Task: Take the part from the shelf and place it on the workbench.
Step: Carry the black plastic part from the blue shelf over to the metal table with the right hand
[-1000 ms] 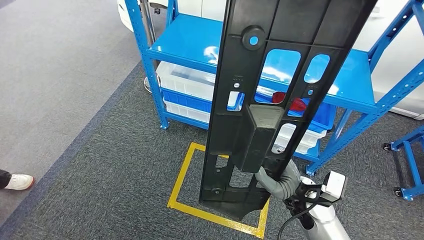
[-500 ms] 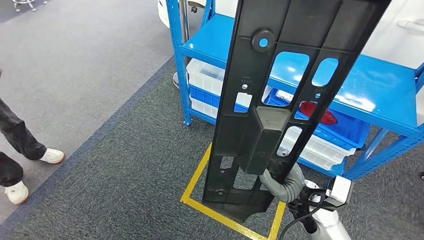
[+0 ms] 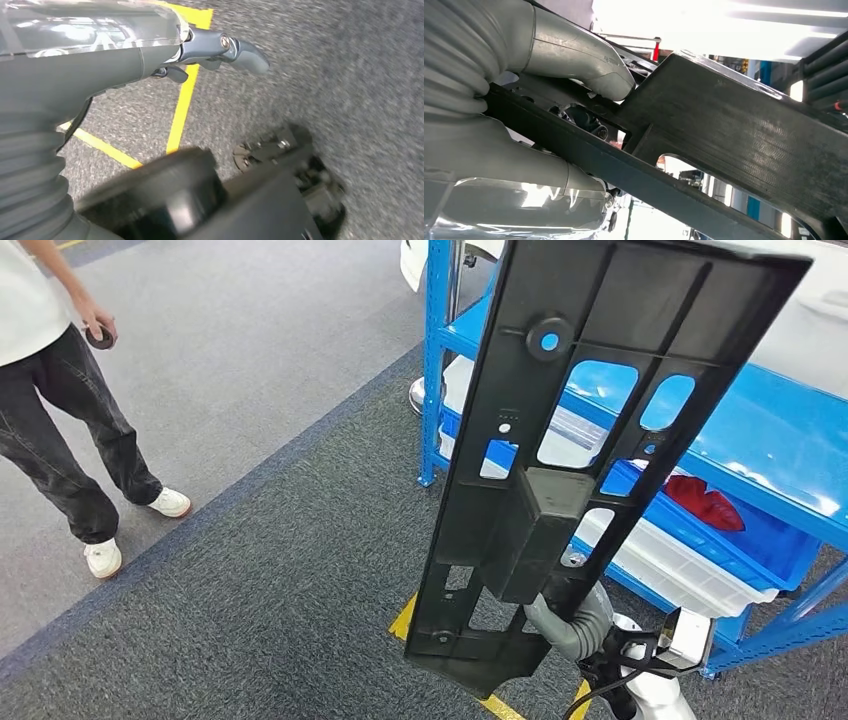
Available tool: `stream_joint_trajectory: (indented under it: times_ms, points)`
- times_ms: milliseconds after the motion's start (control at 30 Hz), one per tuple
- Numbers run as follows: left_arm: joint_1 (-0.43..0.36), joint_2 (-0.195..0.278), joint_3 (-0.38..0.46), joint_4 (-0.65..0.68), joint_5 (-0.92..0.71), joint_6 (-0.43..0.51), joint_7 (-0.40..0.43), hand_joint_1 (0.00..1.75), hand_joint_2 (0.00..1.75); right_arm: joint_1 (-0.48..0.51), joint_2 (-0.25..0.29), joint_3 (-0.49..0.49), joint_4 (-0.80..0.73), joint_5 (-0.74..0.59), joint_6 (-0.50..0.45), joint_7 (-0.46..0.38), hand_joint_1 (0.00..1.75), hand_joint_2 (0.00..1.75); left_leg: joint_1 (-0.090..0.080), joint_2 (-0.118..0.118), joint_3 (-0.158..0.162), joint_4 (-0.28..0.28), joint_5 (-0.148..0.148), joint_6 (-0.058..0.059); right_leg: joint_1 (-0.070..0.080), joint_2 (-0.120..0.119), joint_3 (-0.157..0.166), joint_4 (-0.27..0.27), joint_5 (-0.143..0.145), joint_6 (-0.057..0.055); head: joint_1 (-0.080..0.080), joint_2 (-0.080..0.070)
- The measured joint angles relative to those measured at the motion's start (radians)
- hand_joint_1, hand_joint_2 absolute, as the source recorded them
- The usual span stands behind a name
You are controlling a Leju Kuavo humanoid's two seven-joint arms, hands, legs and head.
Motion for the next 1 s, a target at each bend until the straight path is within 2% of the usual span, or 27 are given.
stream_joint_trajectory:
  times_ms: [33, 67, 133, 167, 200, 233, 267, 300, 333, 367, 400, 433, 500, 533, 567, 633, 667, 700, 733, 767, 800, 867, 900, 933, 1000]
  points:
    - [0.002, 0.000, 0.000, 0.000, 0.000, 0.001, -0.001, 0.00, 1.75, 0.001, 0.001, -0.002, 0.000, -0.001, 0.004, -0.003, 1.75, 1.75, 0.002, -0.008, 0.000, -0.004, 0.005, 0.007, -0.003, 0.018, -0.004, 0.014, -0.013, 0.004, 0.000, 0.000]
    - [0.002, 0.000, 0.000, 0.000, 0.001, 0.002, -0.003, 0.00, 1.75, 0.003, 0.001, -0.004, -0.001, -0.002, 0.008, -0.005, 1.75, 1.75, 0.004, -0.017, 0.000, -0.009, 0.009, 0.013, -0.005, 0.043, -0.018, 0.048, -0.039, 0.008, 0.000, 0.000]
    - [0.000, 0.000, 0.000, 0.000, 0.001, 0.003, -0.006, 0.00, 1.75, 0.009, 0.002, -0.011, -0.001, -0.002, 0.013, -0.007, 1.75, 1.75, 0.005, -0.036, -0.004, -0.010, 0.016, 0.022, -0.008, 0.091, -0.072, 0.171, -0.110, 0.010, 0.000, 0.000]
    - [-0.001, 0.000, 0.000, 0.000, 0.000, 0.003, -0.007, 0.00, 1.75, 0.015, 0.002, -0.014, -0.001, -0.002, 0.013, -0.007, 1.75, 1.75, 0.003, -0.048, -0.007, -0.009, 0.018, 0.023, -0.008, 0.099, -0.102, 0.238, -0.137, 0.010, 0.000, 0.000]
    - [0.000, 0.000, 0.000, 0.000, 0.000, 0.003, -0.007, 0.00, 1.75, 0.022, 0.002, -0.017, -0.001, -0.003, 0.014, -0.007, 1.75, 1.75, 0.002, -0.061, -0.009, -0.008, 0.019, 0.024, -0.008, 0.102, -0.121, 0.280, -0.146, 0.010, 0.000, 0.000]
    - [0.002, 0.000, 0.000, 0.000, 0.000, 0.005, -0.006, 0.00, 1.75, 0.028, 0.002, -0.020, -0.001, -0.004, 0.015, -0.008, 1.75, 1.75, 0.002, -0.075, -0.011, -0.006, 0.020, 0.023, -0.008, 0.103, -0.124, 0.286, -0.136, 0.010, 0.000, 0.000]
    - [0.003, 0.000, 0.000, 0.000, 0.001, 0.006, -0.004, 0.00, 1.75, 0.034, 0.002, -0.025, 0.000, -0.005, 0.017, -0.010, 1.75, 1.75, 0.001, -0.089, -0.012, -0.004, 0.020, 0.022, -0.008, 0.106, -0.107, 0.253, -0.108, 0.008, 0.000, 0.000]
    - [0.004, -0.001, 0.000, 0.000, 0.001, 0.007, -0.002, 0.00, 1.75, 0.037, 0.002, -0.030, 0.000, -0.007, 0.020, -0.013, 1.75, 1.75, 0.001, -0.102, -0.012, -0.001, 0.021, 0.021, -0.009, 0.117, -0.075, 0.186, -0.070, 0.005, 0.000, 0.000]
    - [0.004, -0.002, 0.000, 0.000, 0.001, 0.008, 0.000, 0.00, 1.75, 0.039, 0.002, -0.034, 0.000, -0.009, 0.023, -0.017, 1.75, 1.75, 0.001, -0.113, -0.014, 0.002, 0.021, 0.018, -0.010, 0.141, -0.041, 0.116, -0.041, 0.001, 0.000, 0.000]
    - [0.004, -0.004, 0.000, 0.000, 0.000, 0.009, 0.003, 0.00, 1.75, 0.041, 0.002, -0.039, 0.000, -0.011, 0.026, -0.022, 1.75, 1.75, 0.001, -0.125, -0.019, 0.006, 0.022, 0.014, -0.011, 0.163, -0.016, 0.057, -0.021, -0.002, 0.000, 0.000]
    - [0.003, -0.005, 0.000, 0.000, 0.000, 0.009, 0.005, 0.00, 1.75, 0.044, 0.002, -0.044, 0.001, -0.012, 0.027, -0.027, 1.75, 1.75, 0.002, -0.135, -0.025, 0.009, 0.024, 0.008, -0.011, 0.181, -0.002, 0.022, -0.013, -0.004, 0.000, 0.000]
    - [0.004, -0.006, 0.000, 0.001, -0.001, 0.009, 0.007, 0.00, 1.75, 0.048, 0.002, -0.048, 0.002, -0.014, 0.028, -0.031, 1.75, 1.75, 0.004, -0.146, -0.030, 0.010, 0.027, 0.001, -0.009, 0.187, -0.001, 0.012, -0.015, -0.006, 0.000, 0.000]
    - [0.008, -0.006, 0.000, 0.001, -0.001, 0.009, 0.009, 0.00, 1.75, 0.055, 0.003, -0.052, 0.004, -0.014, 0.028, -0.039, 1.75, 1.75, 0.007, -0.160, -0.038, 0.010, 0.031, -0.013, -0.009, 0.167, -0.001, 0.006, -0.010, -0.013, 0.000, 0.000]
    - [0.010, -0.006, 0.000, 0.002, -0.002, 0.008, 0.010, 0.00, 1.75, 0.057, 0.003, -0.053, 0.004, -0.014, 0.028, -0.043, 1.75, 1.75, 0.006, -0.148, -0.043, 0.018, 0.025, -0.018, -0.010, 0.155, 0.001, 0.002, -0.008, -0.019, 0.000, 0.000]
    - [0.009, -0.006, 0.000, 0.002, -0.002, 0.008, 0.012, 0.00, 1.75, 0.059, 0.003, -0.054, 0.005, -0.014, 0.028, -0.048, 1.75, 1.75, 0.004, -0.123, -0.055, 0.045, 0.006, -0.022, -0.012, 0.141, 0.003, -0.002, -0.005, -0.025, 0.000, 0.000]
    - [0.006, -0.004, 0.001, 0.002, -0.002, 0.008, 0.015, 0.00, 1.75, 0.068, 0.002, -0.056, 0.008, -0.015, 0.028, -0.059, 1.75, 1.75, 0.003, -0.066, -0.103, 0.157, -0.059, -0.030, -0.010, 0.110, 0.005, -0.005, -0.005, -0.033, 0.000, 0.000]
    - [0.003, -0.003, 0.001, 0.002, -0.001, 0.008, 0.015, 0.00, 1.75, 0.072, 0.002, -0.057, 0.011, -0.016, 0.028, -0.064, 1.75, 1.75, 0.004, -0.052, -0.131, 0.224, -0.091, -0.033, -0.007, 0.094, 0.004, -0.004, -0.006, -0.034, 0.000, 0.000]
    - [0.001, -0.002, 0.001, 0.002, -0.001, 0.008, 0.013, 0.00, 1.75, 0.074, 0.001, -0.057, 0.015, -0.018, 0.027, -0.070, 1.75, 1.75, 0.005, -0.047, -0.148, 0.271, -0.108, -0.036, -0.006, 0.079, 0.003, -0.003, -0.006, -0.035, 0.000, 0.000]
    - [0.000, -0.002, 0.001, 0.002, -0.001, 0.009, 0.011, 0.00, 1.75, 0.075, 0.001, -0.058, 0.020, -0.020, 0.027, -0.074, 1.75, 1.75, 0.006, -0.044, -0.148, 0.285, -0.108, -0.038, -0.005, 0.066, 0.003, -0.002, -0.007, -0.035, 0.000, 0.000]
    - [0.001, -0.001, 0.001, 0.002, -0.001, 0.010, 0.007, 0.00, 1.75, 0.076, 0.001, -0.059, 0.024, -0.024, 0.026, -0.077, 1.75, 1.75, 0.006, -0.039, -0.129, 0.261, -0.090, -0.038, -0.005, 0.054, 0.004, -0.001, -0.008, -0.034, 0.000, 0.000]
    - [0.002, 0.000, 0.001, 0.002, -0.001, 0.011, 0.002, 0.00, 1.75, 0.078, 0.001, -0.060, 0.027, -0.028, 0.025, -0.079, 1.75, 1.75, 0.007, -0.031, -0.092, 0.200, -0.059, -0.037, -0.005, 0.043, 0.005, 0.000, -0.010, -0.032, 0.000, 0.000]
    - [0.004, 0.001, 0.001, 0.002, -0.002, 0.015, -0.006, 0.00, 1.75, 0.085, 0.001, -0.066, 0.030, -0.034, 0.022, -0.080, 1.75, 1.75, 0.001, 0.004, -0.018, 0.068, -0.021, -0.026, -0.002, 0.024, 0.008, 0.003, -0.014, -0.025, 0.000, 0.000]
    - [0.005, 0.002, 0.001, 0.002, -0.002, 0.016, -0.009, 0.00, 1.75, 0.090, 0.001, -0.069, 0.030, -0.034, 0.019, -0.080, 1.75, 1.75, -0.002, 0.015, 0.001, 0.029, -0.014, -0.017, 0.000, 0.015, 0.008, 0.004, -0.015, -0.020, 0.000, 0.000]
    - [0.005, 0.002, 0.001, 0.002, -0.003, 0.016, -0.010, 0.00, 1.75, 0.095, 0.001, -0.071, 0.030, -0.034, 0.016, -0.080, 1.75, 1.75, -0.006, 0.019, 0.005, 0.016, -0.017, -0.009, 0.003, 0.007, 0.008, 0.005, -0.015, -0.016, 0.000, 0.000]
    - [0.006, 0.002, 0.001, 0.002, -0.006, 0.016, -0.011, 0.00, 1.75, 0.101, 0.002, -0.074, 0.029, -0.034, 0.011, -0.080, 1.75, 1.75, -0.005, 0.000, 0.000, 0.014, -0.011, 0.006, 0.005, -0.004, 0.008, 0.006, -0.017, -0.005, 0.000, 0.000]
